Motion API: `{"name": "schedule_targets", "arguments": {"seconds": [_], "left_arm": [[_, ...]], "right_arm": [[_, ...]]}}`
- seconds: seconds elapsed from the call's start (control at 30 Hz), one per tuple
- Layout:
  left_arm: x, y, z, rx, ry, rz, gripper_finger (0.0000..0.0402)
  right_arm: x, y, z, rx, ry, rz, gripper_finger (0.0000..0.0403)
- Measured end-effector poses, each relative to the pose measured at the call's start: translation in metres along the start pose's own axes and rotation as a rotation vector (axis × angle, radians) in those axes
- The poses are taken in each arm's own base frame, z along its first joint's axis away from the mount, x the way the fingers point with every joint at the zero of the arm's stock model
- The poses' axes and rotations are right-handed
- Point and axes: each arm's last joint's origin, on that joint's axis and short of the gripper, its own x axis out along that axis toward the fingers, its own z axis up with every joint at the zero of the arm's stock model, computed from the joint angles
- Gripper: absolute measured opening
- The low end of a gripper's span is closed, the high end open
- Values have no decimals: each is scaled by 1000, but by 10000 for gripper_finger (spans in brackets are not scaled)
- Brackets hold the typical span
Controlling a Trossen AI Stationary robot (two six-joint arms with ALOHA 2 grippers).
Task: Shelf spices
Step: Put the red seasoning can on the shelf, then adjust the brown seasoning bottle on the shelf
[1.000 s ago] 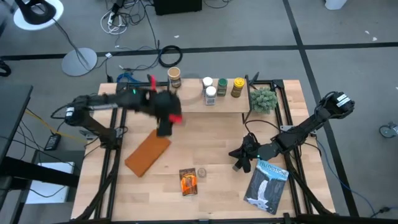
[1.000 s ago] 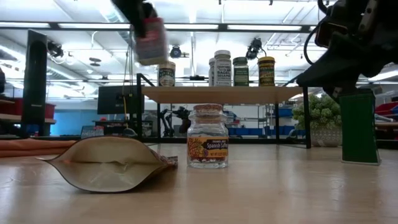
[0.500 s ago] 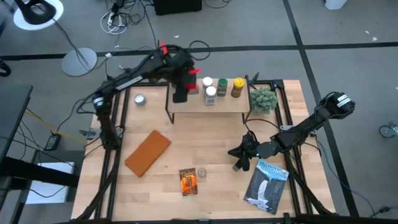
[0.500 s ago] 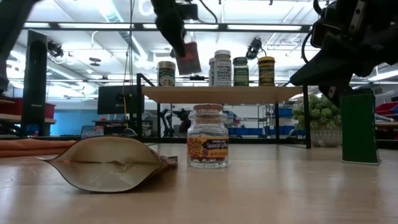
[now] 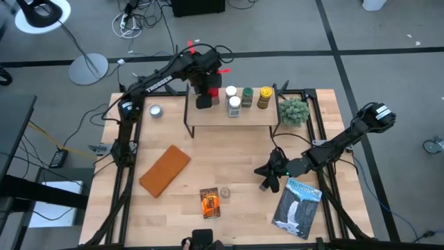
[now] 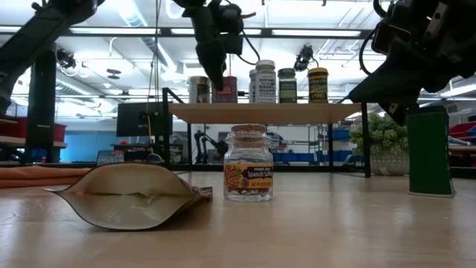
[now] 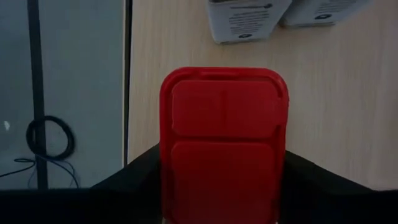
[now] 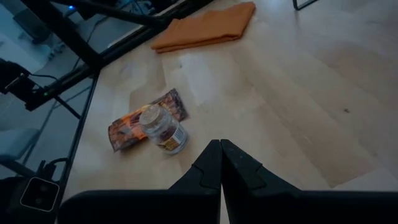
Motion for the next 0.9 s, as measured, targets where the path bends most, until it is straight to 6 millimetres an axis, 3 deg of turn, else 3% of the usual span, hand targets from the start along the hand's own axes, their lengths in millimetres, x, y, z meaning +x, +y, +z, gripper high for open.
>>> {"name": "schedule_targets", "arguments": {"seconds": [0.2, 0.43, 0.9], "left_arm": [[-1, -5, 0, -16, 6, -25, 280], [-5, -20, 6, 12, -18, -85, 270], [-53, -26, 7, -24, -97, -7, 266]], "right_arm": [[0, 0, 0, 1, 0, 0, 2], [0, 0, 0, 9, 0, 0, 3], [0, 0, 0, 11, 2, 8, 2]]}}
